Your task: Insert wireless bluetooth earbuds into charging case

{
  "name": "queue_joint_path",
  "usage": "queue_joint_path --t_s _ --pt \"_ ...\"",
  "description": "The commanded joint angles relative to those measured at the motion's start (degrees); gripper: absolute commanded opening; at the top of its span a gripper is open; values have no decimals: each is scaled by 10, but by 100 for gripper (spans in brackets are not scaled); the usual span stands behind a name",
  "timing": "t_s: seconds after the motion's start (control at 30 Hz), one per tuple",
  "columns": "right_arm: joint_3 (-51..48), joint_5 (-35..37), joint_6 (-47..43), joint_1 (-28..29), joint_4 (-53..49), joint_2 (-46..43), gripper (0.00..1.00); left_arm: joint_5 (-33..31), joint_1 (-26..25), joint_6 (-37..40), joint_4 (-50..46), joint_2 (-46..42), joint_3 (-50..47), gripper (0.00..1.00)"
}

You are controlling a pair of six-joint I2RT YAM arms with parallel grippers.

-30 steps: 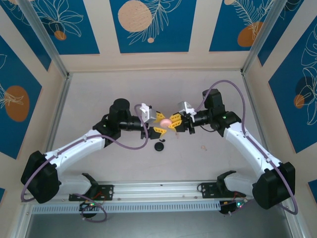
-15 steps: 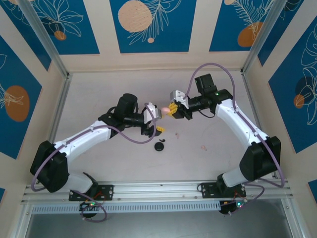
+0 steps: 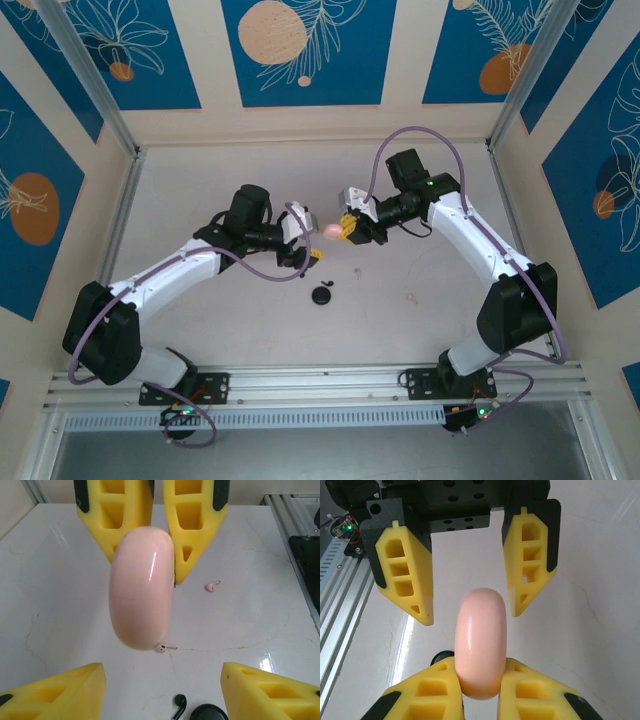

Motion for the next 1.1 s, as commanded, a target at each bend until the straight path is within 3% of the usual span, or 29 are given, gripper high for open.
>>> queue_joint_path --t_s 0.0,0.4,0.73,0.93,1.07 --pt "1 -16 -10 11 -15 -1 13 56 4 3 11 -4 14 61" --pt "27 -48 -26 30 -35 33 13 75 4 -13 26 -8 14 47" --pt "19 -67 -17 29 -29 25 14 75 4 -22 32 -7 10 21" --pt "-4 -95 39 17 27 4 35 71 3 -19 29 -10 9 17" --pt "-10 -103 62 17 47 1 42 73 4 -20 30 -10 10 17"
